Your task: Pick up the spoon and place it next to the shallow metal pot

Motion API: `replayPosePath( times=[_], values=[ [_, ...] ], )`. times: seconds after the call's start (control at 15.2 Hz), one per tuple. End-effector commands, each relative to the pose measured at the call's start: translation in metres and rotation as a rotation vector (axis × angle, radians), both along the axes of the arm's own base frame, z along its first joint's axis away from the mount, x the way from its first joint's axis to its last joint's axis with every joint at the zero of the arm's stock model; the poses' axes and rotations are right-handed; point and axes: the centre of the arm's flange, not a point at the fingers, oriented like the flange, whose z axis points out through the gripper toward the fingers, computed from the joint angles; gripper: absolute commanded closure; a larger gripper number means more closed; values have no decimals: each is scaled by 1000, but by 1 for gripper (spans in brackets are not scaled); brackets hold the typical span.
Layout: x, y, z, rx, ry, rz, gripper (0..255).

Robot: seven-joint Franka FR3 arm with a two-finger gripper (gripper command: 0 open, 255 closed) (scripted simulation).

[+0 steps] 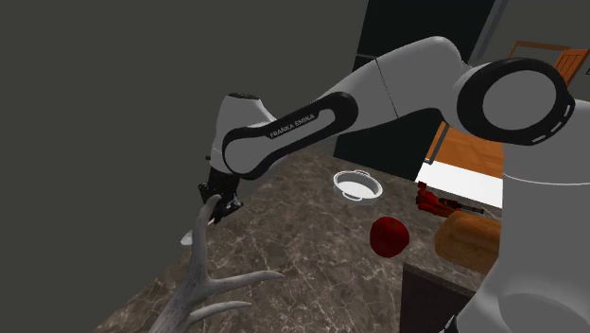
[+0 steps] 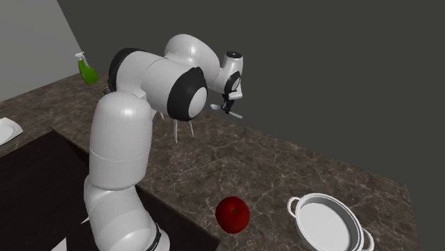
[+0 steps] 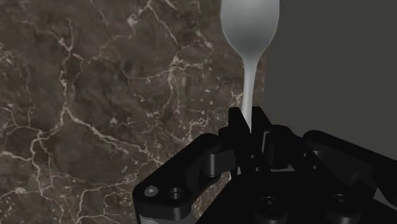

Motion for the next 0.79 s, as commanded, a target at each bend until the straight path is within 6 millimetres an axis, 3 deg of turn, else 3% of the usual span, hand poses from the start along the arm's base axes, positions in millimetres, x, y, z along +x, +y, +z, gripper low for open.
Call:
replayPosePath(
  times=[0.0, 0.73],
  values=[
    [-2, -21, 0, 0, 0, 0, 255],
    [-20, -165, 1, 0, 0, 0, 255]
  ],
)
